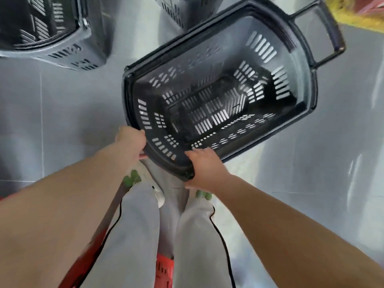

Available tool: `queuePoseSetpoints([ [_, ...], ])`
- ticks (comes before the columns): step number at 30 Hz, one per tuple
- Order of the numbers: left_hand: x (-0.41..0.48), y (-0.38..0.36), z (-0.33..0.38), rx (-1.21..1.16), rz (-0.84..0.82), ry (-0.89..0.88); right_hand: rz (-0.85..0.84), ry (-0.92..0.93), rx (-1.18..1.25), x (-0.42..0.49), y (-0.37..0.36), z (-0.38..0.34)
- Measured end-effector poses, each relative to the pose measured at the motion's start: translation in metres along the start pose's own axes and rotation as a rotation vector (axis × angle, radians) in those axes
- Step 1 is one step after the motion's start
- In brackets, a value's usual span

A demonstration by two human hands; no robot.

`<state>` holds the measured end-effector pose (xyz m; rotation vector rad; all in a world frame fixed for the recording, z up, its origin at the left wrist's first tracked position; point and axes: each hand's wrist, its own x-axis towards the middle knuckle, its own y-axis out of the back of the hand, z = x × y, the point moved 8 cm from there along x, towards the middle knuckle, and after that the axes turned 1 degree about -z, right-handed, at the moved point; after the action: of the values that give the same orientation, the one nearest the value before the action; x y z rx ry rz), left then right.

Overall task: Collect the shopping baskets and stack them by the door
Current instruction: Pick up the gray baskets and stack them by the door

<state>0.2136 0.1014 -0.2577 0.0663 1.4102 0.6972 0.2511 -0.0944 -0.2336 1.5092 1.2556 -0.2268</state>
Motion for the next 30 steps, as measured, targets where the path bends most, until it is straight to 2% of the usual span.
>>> queuePoseSetpoints([
  [2, 0.018, 0.020, 0.025, 0.174, 0.113, -0.137, 0.029, -0.028, -0.216, -0.008, 0.006, 0.027],
  [4, 0.026, 0.040, 0.051, 0.385, 0.225, -0.303, 0.094, -0.114, -0.313, -0.011, 0.017, 0.054],
  [6, 0.028, 0.055, 0.066, 0.417, 0.298, -0.424, 0.161, -0.210, -0.313, -0.012, 0.031, 0.074],
  [8, 0.027, 0.065, 0.067, 0.372, 0.302, -0.466, 0.218, -0.234, -0.276, -0.008, 0.040, 0.076],
  [11, 0.021, 0.069, 0.040, 0.287, 0.262, -0.358, 0.289, -0.221, -0.205, 0.001, 0.041, 0.056],
  [13, 0.017, 0.067, 0.012, 0.221, 0.232, -0.203, 0.307, -0.211, -0.165, 0.006, 0.039, 0.038],
  [16, 0.000, 0.031, -0.032, -0.096, 0.013, 0.074, 0.278, -0.188, -0.087, 0.016, 0.031, 0.011],
  [18, -0.014, -0.003, -0.042, -0.293, -0.143, 0.144, 0.233, -0.143, -0.021, 0.024, 0.021, -0.005],
  [20, -0.023, -0.023, -0.042, -0.433, -0.173, 0.187, 0.233, -0.091, 0.037, 0.025, 0.016, -0.011],
  [21, -0.024, -0.026, -0.042, -0.491, -0.166, 0.212, 0.305, -0.102, 0.051, 0.021, 0.022, -0.006],
  [23, -0.021, -0.026, -0.042, -0.538, -0.165, 0.242, 0.566, -0.315, 0.105, 0.001, 0.042, 0.029],
  [25, -0.020, -0.022, -0.042, -0.520, -0.196, 0.237, 0.720, -0.722, 0.258, -0.030, 0.052, 0.086],
  [27, -0.018, -0.019, -0.042, -0.529, -0.212, 0.219, 0.694, -1.006, 0.450, -0.050, 0.048, 0.129],
  [30, -0.018, -0.020, -0.040, -0.570, -0.235, 0.200, 0.603, -1.068, 0.568, -0.048, 0.047, 0.161],
])
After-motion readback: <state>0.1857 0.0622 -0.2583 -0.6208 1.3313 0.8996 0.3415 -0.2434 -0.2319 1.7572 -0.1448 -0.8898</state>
